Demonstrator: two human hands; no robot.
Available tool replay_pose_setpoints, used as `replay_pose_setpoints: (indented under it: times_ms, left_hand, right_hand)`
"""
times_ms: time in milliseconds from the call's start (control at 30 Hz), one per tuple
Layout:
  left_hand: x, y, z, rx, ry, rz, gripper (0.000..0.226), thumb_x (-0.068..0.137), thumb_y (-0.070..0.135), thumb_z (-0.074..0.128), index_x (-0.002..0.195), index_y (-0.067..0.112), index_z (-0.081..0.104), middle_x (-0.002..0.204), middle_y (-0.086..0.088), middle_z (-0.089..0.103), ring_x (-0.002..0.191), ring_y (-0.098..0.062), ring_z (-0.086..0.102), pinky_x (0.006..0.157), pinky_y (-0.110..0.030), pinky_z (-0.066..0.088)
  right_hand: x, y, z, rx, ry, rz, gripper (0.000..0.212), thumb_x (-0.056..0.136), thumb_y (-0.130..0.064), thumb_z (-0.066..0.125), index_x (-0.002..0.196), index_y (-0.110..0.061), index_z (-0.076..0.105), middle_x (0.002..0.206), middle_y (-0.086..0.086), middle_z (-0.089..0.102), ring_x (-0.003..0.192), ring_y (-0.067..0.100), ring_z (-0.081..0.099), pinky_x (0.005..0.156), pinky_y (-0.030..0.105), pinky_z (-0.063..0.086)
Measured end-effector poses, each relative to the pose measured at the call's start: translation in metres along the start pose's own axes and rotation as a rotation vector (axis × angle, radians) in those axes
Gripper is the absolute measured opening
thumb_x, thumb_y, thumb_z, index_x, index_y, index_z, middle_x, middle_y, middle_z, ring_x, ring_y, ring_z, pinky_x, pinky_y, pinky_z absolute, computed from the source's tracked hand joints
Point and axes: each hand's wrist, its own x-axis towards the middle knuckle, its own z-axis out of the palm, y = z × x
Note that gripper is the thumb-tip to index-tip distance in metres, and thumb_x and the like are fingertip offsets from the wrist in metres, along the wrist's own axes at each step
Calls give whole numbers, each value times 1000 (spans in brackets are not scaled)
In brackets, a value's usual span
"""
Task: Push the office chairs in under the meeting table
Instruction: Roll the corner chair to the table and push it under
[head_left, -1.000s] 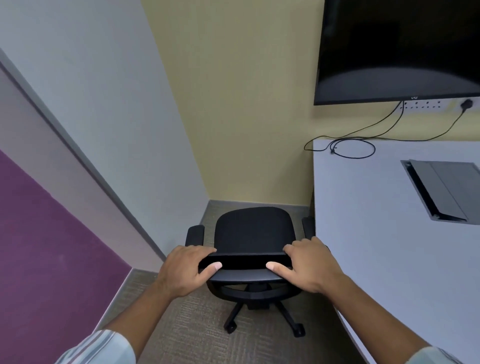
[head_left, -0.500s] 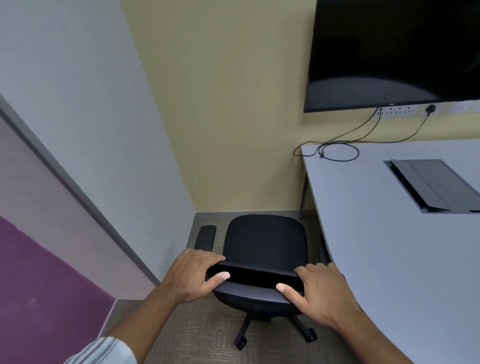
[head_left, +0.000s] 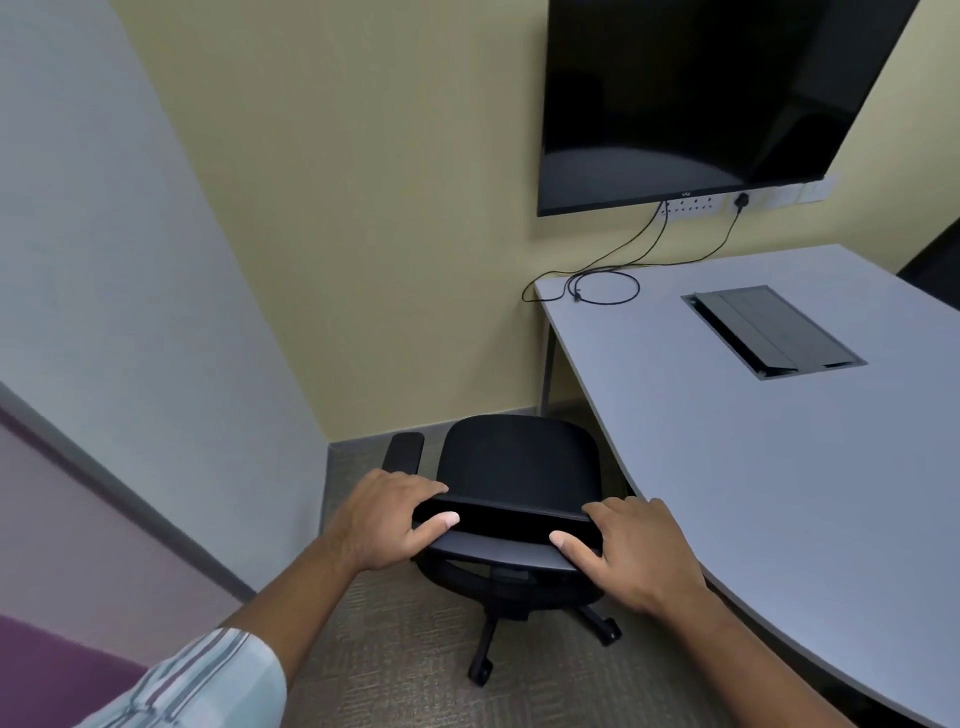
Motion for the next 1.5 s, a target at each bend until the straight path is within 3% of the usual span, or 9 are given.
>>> replay_pose_setpoints:
  times_ms: [200,333,500,667,1167,1333,1500]
  left_hand:
    - [30,-25,5,-27,-18,59,89,100,86,17,139,29,73,124,11,80,111,-15,73,90,-39,51]
    - [51,-41,8,-31,-35,100,77,103,81,26,136,30,74,121,12,80,108,-15,73,90,-41,51]
    - [77,-54,7,-32,-64,160,82,102,82,17,113,25,75,104,8,78,94,-17,70,83,-46,52]
    - [111,-70,10,-76,-100,213,67,105,78,27,130,34,72,112,17,76,99,-11,68,85,-41,51]
    - [213,-115,15,-95,-124,366,58,107,73,35,133,34,69,119,20,74,105,-9,68,90,-38,50]
    - [246,-142,20,-99,-123,424,54,107,70,39,136,34,68,123,20,74,110,-9,69,93,-37,50]
    - [285,-160,23,-110,-142,522,52,107,69,40,135,34,67,121,20,73,108,-8,67,93,-36,49]
  right_hand:
    - [13,-7,1,14,8,77,93,93,-91,1,110,-31,71,94,-12,67,89,13,60,90,38,46]
    - [20,-12,1,42,16,122,92,93,-92,3,110,-31,69,96,-12,69,90,13,62,91,38,49]
    - [30,-16,2,52,18,173,93,90,-94,0,107,-33,67,92,-12,67,87,12,61,89,37,49]
    - [49,-12,4,53,46,215,92,88,-94,-3,100,-33,64,87,-11,64,82,13,59,84,38,47]
    - [111,-4,26,91,215,308,70,98,-88,24,71,-29,51,60,-10,49,56,15,49,65,40,47]
    - [131,-19,34,57,271,367,66,98,-85,32,70,-29,53,58,-10,50,52,16,49,59,40,46]
    - [157,-29,37,38,257,448,68,97,-87,28,74,-30,56,61,-10,54,56,17,54,63,41,47]
